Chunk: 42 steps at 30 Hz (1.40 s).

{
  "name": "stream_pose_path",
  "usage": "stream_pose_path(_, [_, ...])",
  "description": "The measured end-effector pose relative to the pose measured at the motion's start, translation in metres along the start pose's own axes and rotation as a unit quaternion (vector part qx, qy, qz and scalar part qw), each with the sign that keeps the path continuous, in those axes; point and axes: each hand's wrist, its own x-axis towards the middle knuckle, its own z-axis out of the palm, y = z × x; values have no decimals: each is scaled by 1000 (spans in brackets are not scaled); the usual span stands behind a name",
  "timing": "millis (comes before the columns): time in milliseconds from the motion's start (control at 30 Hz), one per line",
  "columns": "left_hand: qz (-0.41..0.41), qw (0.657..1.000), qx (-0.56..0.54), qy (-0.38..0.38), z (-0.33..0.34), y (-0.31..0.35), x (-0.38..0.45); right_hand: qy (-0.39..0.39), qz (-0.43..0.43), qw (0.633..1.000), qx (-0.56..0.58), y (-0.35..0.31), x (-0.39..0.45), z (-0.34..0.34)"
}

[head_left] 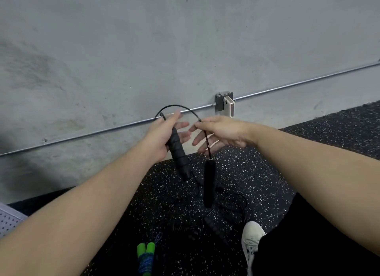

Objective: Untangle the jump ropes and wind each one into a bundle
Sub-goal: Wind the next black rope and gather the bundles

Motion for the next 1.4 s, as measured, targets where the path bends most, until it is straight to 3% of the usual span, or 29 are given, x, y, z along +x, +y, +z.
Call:
stream_pose_path(233, [12, 992, 79, -100, 3, -49, -20, 102, -36, 973, 203, -10, 17, -2])
stream_pose_path(467, [44, 994, 50, -90, 14, -62, -18, 131, -73, 914, 376, -23, 29, 15])
stream_pose_path(633, [54, 996, 1, -70, 12, -53, -15, 163, -71, 931, 320, -19, 38, 18])
stream_pose_path(733, [53, 997, -25, -43, 2, -44, -12, 173, -19, 968, 182, -16, 35, 22])
stream_pose_path(800, [53, 998, -19, -20, -6, -39, -7, 88, 20, 993, 75, -13, 27, 28])
stream_pose_path(900, [56, 996, -63, 24, -16, -32, 1, -57, 38, 997, -27, -15, 11, 37])
stream_pose_path(967, [52, 992, -104, 40, -21, -28, 5, -80, 17, 995, -54, -16, 7, 46])
stream_pose_path(1133, [13, 989, -130, 62, -33, -20, 2, -36, -18, 999, 27, -9, 29, 70])
stream_pose_path(1300, [-63, 977, -198, -38, -47, -16, -23, 4, -41, 981, 189, -12, 48, 87])
stream_pose_path(1400, [-74, 980, -181, -46, -53, -32, -28, 37, -42, 983, 174, -11, 55, 99])
